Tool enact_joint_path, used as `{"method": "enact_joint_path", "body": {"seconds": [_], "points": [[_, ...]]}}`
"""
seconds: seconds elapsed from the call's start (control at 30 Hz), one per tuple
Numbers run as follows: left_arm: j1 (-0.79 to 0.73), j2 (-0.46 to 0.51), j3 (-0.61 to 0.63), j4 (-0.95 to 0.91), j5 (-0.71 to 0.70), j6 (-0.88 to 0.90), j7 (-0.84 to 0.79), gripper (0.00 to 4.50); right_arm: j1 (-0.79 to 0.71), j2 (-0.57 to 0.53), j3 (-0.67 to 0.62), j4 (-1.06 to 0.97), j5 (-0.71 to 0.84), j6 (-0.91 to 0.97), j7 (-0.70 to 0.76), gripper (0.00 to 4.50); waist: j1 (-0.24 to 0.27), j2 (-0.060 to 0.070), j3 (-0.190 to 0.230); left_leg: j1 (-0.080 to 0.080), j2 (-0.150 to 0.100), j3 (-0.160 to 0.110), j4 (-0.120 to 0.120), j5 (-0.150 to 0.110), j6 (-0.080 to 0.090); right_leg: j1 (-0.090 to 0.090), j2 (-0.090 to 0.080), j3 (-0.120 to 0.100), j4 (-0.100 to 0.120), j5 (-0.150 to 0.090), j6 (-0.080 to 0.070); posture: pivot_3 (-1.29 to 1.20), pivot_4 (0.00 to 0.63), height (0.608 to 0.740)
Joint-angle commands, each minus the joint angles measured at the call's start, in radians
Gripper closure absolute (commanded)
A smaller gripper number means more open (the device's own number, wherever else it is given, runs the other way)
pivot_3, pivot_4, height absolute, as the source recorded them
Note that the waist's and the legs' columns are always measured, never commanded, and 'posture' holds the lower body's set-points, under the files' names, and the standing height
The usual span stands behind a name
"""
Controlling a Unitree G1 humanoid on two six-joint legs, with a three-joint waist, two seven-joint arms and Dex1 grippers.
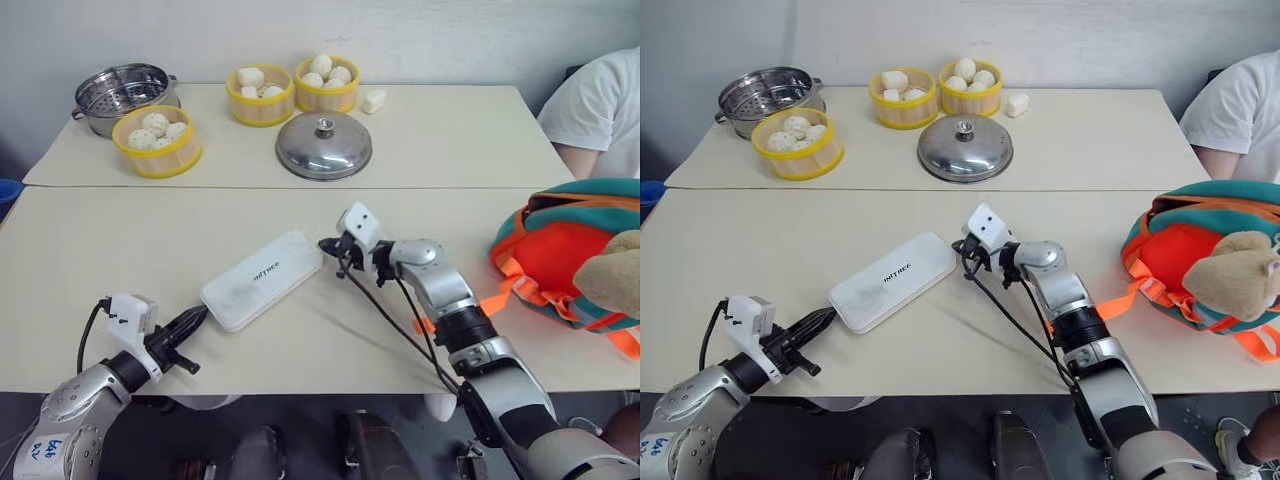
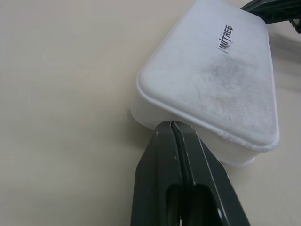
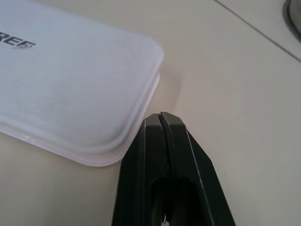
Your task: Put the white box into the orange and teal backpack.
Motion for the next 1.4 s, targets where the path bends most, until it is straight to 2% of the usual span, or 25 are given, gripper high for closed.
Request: {"method": "enact_joint_path", "body": {"seconds": [0.03,0.23,0.4,0.6,0.77,0.87,0.97,1.17,1.27,1.3,1.4], "points": [[-0.031,0.008,-0.037,-0.036,-0.002,0.009,0.0,4.48,0.016,0.011,0.021,-0.075,0.04,-0.005,0.079,4.5,0.001,0.0,0.0,0.0,0.0,0.0,0.0,0.0,0.0,0.0,0.0,0.0,0.0,0.0,0.0,0.0,0.15,0.74],[-0.09,0.019,-0.077,-0.006,0.031,-0.009,-0.025,4.48,0.096,-0.038,0.014,-0.234,0.091,0.063,0.167,4.5,0.006,0.0,0.0,0.0,0.0,-0.001,0.0,0.001,0.0,0.0,0.0,0.0,0.001,0.0,0.0,0.0,0.15,0.74],[-0.163,0.056,-0.174,0.038,0.077,-0.036,-0.111,4.48,0.265,-0.212,0.002,-0.518,0.149,0.218,0.253,4.5,0.028,0.0,0.0,0.0,0.0,-0.001,0.0,0.0,0.0,0.0,0.0,0.0,0.0,0.0,0.0,0.0,0.15,0.74],[-0.263,0.081,-0.274,0.125,0.125,-0.073,-0.197,4.48,0.438,-0.335,-0.067,-0.76,0.201,0.372,0.214,4.5,0.034,0.0,0.0,0.0,0.0,-0.001,0.0,0.0,0.0,0.001,0.0,0.0,-0.002,0.0,0.0,0.0,0.15,0.74],[-0.322,0.089,-0.296,0.18,0.155,-0.058,-0.199,4.48,0.548,-0.393,-0.114,-0.812,0.175,0.364,0.157,4.5,0.031,-0.001,0.0,0.002,0.0,-0.001,0.0,0.001,0.0,0.002,0.0,0.0,-0.001,0.0,0.0,0.0,0.15,0.74],[-0.331,0.107,-0.278,0.175,0.105,0.044,-0.207,3.91,0.608,-0.446,-0.115,-0.77,0.111,0.225,0.145,4.5,0.037,-0.001,-0.001,0.002,0.0,-0.001,0.0,0.001,0.0,0.003,0.001,0.0,-0.002,0.0,0.0,0.0,0.15,0.74],[-0.339,0.146,-0.229,0.164,0.004,0.206,-0.228,2.99,0.64,-0.458,-0.149,-0.762,0.124,0.19,0.122,4.5,0.042,-0.002,-0.001,0.003,0.0,-0.001,0.0,0.0,0.0,0.004,0.001,0.0,-0.003,0.0,0.0,0.0,0.15,0.74],[-0.49,0.33,-0.104,0.357,-0.208,0.644,-0.302,1.17,0.67,-0.49,-0.193,-0.757,0.146,0.155,0.118,4.5,0.049,-0.003,0.0,0.006,0.0,-0.002,0.0,0.001,0.0,0.007,0.001,0.0,-0.002,0.0,0.0,0.0,0.15,0.74],[-0.611,0.436,-0.177,0.472,-0.261,0.91,-0.367,0.22,0.655,-0.506,-0.189,-0.732,0.141,0.13,0.118,4.5,0.049,-0.003,0.0,0.006,0.0,-0.002,0.001,0.001,0.0,0.008,0.001,-0.001,-0.003,0.0,0.0,0.0,0.15,0.74],[-0.643,0.447,-0.199,0.5,-0.259,0.944,-0.372,0.03,0.648,-0.509,-0.186,-0.726,0.139,0.123,0.118,4.5,0.049,-0.003,0.0,0.005,0.0,-0.002,0.001,0.001,0.0,0.008,0.001,-0.001,-0.003,0.0,0.0,0.0,0.15,0.74],[-0.743,0.418,-0.243,0.6,-0.236,1.004,-0.358,0.03,0.628,-0.508,-0.174,-0.71,0.136,0.11,0.118,4.5,0.051,-0.003,0.001,0.005,-0.001,-0.002,0.001,0.0,0.0,0.008,0.001,-0.001,-0.003,0.0,0.0,0.0,0.15,0.74]]}}
